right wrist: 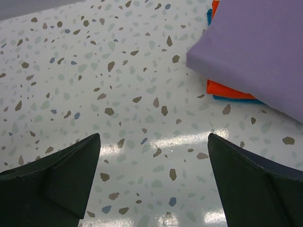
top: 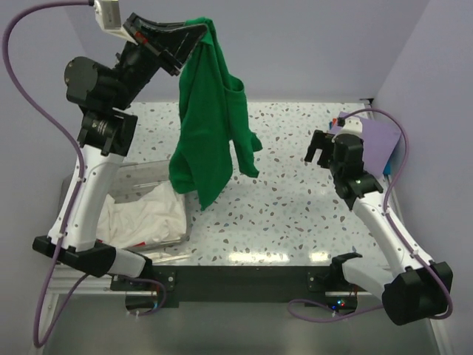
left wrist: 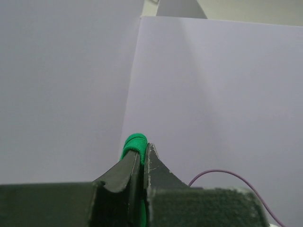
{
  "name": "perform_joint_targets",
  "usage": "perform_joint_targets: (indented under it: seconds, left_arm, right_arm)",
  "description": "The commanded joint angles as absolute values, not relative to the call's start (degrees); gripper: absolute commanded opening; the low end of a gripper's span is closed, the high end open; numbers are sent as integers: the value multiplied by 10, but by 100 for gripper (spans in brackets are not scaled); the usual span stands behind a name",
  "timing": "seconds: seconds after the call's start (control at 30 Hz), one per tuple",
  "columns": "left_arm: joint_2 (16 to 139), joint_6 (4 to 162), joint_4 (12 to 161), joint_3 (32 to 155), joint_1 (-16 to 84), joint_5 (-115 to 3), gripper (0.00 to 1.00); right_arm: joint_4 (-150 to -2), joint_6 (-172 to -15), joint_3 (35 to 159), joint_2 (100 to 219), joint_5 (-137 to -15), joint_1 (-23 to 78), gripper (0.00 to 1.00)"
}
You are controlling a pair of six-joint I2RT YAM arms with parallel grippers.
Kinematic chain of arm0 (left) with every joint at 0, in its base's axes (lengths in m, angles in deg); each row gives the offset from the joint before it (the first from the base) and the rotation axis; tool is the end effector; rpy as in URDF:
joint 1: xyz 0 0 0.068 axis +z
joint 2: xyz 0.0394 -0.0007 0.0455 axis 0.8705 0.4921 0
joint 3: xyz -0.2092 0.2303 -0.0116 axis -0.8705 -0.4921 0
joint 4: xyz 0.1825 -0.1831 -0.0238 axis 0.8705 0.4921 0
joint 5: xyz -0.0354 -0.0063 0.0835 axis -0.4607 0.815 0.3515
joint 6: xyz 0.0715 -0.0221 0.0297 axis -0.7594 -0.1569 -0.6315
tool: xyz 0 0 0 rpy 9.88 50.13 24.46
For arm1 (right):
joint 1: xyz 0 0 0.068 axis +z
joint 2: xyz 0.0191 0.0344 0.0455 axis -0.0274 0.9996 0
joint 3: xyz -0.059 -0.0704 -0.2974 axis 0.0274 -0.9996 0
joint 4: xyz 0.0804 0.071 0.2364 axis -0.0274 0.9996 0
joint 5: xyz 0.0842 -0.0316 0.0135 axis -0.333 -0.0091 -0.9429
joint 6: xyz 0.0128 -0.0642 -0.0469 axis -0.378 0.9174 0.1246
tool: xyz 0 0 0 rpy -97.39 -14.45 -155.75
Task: Fold and stack the t-shirts
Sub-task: Move the tshirt to the center of the board
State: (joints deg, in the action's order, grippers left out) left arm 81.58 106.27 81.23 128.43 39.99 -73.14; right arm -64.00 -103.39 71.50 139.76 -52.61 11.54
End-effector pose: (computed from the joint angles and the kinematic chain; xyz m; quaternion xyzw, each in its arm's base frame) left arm 0.2366 -0.1206 0.6560 0.1377 0.4712 -0.4938 0.7178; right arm 0.2513 0.0395 0.3341 0.1012 0.8268 0.0320 0.5524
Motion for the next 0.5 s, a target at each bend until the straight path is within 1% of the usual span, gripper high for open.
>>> perform_joint_targets:
  seconds: [0.0, 0.27, 0.43, 0.47]
  left_arm:
    - [859, 1124, 722, 1360, 389, -791, 0]
    - [967, 1223, 636, 1427, 379, -835, 0]
    - [1028, 1214, 714, 1388, 378, -844, 0]
    - [1039, 1208, 719, 1359, 376, -848, 0]
  right_arm:
    - [-644, -1037, 739, 1378, -504, 115, 99]
    - [-625, -1034, 734, 1364, -485, 115, 99]
    - [-618, -1037, 728, 1359, -484, 114, 99]
    - [-614, -1038, 726, 1356, -484, 114, 99]
